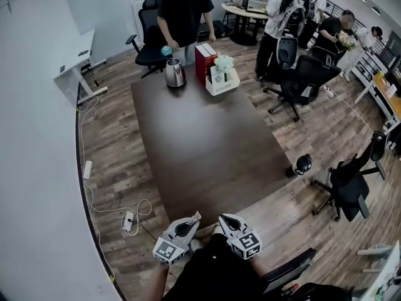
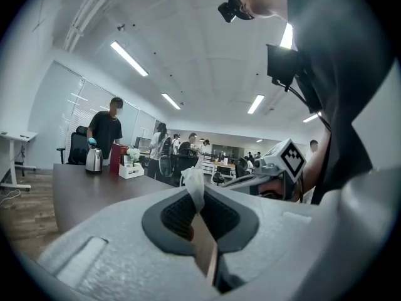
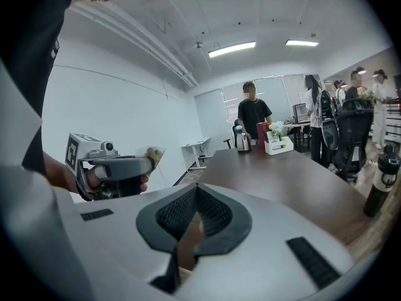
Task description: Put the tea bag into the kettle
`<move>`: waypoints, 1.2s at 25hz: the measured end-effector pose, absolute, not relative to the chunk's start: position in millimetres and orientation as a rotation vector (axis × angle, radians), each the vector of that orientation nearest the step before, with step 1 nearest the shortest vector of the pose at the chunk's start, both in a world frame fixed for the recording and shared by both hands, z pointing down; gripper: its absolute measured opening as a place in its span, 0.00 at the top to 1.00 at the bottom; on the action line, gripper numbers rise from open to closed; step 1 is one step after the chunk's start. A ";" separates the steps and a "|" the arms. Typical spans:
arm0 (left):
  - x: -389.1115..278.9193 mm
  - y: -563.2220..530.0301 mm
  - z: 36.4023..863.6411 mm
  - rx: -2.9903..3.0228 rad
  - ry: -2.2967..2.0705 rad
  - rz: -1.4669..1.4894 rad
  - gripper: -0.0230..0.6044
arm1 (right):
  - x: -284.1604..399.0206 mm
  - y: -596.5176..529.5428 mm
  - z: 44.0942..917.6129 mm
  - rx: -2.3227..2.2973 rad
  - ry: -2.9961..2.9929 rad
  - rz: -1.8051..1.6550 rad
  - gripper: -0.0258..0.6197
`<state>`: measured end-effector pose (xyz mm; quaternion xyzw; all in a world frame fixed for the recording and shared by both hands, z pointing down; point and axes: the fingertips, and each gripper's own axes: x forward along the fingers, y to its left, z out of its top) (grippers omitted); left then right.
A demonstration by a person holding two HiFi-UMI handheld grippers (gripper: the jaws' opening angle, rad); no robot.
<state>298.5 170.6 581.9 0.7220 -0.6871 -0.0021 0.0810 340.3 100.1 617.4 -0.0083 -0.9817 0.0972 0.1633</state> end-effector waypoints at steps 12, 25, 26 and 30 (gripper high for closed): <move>273.9 111.4 566.7 2.101 -2.102 0.096 0.94 | 285.2 34.8 628.7 0.034 -2.884 0.410 0.95; 213.9 116.5 577.0 2.099 -2.028 0.000 0.94 | 259.1 12.7 643.6 0.228 -2.825 0.426 0.95; 206.8 120.3 579.5 2.112 -2.007 -0.008 0.94 | 254.0 16.6 644.9 0.251 -2.816 0.421 0.95; 164.4 138.2 587.4 2.172 -1.905 -0.038 0.94 | 221.7 38.8 643.7 0.366 -2.780 0.423 0.95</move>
